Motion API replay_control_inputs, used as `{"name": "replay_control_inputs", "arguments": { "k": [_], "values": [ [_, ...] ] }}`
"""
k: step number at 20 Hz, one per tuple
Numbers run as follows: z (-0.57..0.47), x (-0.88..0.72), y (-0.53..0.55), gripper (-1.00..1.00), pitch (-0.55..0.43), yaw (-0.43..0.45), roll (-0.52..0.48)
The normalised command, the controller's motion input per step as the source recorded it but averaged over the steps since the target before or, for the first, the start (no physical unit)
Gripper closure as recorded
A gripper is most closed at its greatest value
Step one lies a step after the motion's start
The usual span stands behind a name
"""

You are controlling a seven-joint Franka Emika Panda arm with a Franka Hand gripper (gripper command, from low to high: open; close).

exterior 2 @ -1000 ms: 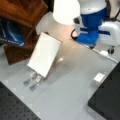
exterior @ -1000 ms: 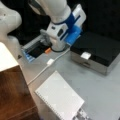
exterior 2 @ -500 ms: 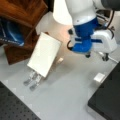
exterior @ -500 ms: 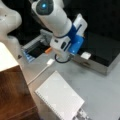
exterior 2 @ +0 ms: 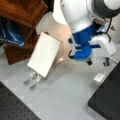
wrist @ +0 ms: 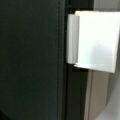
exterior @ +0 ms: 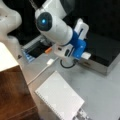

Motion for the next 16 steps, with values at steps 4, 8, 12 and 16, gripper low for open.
{"name": "replay_control_inputs", "arguments": {
  "k": [4,8,12,16],
  "values": [
    [-0.20,0.32,-0.11,-1.00,-0.009,0.079,0.312],
    [-0.10,0.25,-0.08,-1.00,0.008,0.069,0.277],
    [-0.15,0.17,-0.01,-1.00,0.019,0.075,0.318],
    [-0.18,0.11,-0.03,-1.00,-0.026,0.129,0.347]
  ]
}}
